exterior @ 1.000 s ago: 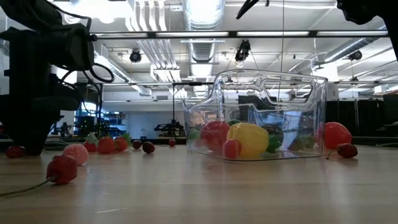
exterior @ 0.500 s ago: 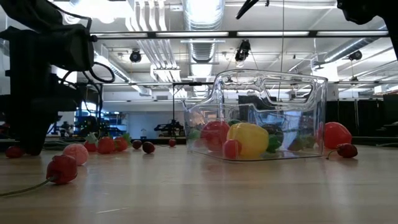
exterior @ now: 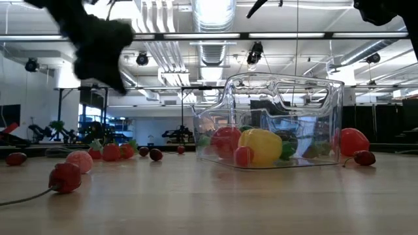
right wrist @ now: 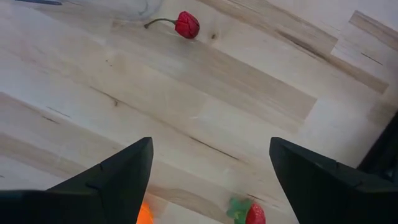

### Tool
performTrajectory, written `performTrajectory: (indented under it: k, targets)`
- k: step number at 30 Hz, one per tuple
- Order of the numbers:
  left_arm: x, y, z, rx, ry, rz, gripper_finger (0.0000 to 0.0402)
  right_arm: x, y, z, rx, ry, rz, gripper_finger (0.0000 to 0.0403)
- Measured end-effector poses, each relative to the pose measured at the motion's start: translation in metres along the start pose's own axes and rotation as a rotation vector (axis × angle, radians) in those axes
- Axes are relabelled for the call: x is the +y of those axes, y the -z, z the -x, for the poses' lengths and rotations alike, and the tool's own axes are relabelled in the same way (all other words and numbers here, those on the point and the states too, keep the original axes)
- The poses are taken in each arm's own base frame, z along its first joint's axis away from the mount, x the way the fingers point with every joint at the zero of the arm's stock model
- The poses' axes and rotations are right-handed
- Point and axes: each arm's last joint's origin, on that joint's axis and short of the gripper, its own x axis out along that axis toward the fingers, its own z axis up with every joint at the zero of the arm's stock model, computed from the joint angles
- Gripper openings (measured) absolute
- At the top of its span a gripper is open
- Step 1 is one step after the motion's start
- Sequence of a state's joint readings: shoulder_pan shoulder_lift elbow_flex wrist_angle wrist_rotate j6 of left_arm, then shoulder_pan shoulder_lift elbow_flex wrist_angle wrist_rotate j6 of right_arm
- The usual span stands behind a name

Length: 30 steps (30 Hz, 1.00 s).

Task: Pick and placing Produce into tupperware
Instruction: Put the red cherry into the transparent bin, then put the red apple into the transparent bin

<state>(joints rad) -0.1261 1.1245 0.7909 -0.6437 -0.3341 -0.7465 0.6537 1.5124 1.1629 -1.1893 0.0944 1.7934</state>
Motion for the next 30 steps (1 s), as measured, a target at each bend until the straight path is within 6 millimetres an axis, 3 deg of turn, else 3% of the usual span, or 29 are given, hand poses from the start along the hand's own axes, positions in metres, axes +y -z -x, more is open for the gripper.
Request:
performTrajectory:
  k: [3,7,10,15,19,24,30]
  targets:
    - [-0.015,-0.023,0.008,-0.183,0.118,-0.121,0.0059,-0.001,-0.001,0.002,-0.019,-0.012,-0.124,0.0317]
    - [-0.029,-0.042,0.003,-0.334,0.202,-0.241,0.0059,-0.004,-0.006,0.021,-0.181,-0.154,-0.318,0.0315]
    - [-0.038,-0.051,-0.01,-0.356,0.248,-0.325,0.0059,-0.009,-0.01,0.035,-0.283,-0.261,-0.389,0.0311]
    - [-0.052,-0.063,-0.038,-0.285,0.254,-0.414,0.0059,-0.019,-0.014,0.05,-0.31,-0.337,-0.397,0.0308]
    - [-0.063,-0.075,-0.058,-0.24,0.226,-0.388,0.0063,-0.022,-0.018,0.057,-0.365,-0.406,-0.424,0.0311]
    - [-0.073,-0.09,-0.077,-0.219,0.197,-0.36,0.0106,-0.021,-0.02,0.065,-0.413,-0.455,-0.415,0.0312]
    - [-0.077,-0.101,-0.079,-0.258,0.159,-0.35,0.0195,-0.019,-0.019,0.066,-0.418,-0.449,-0.393,0.0309]
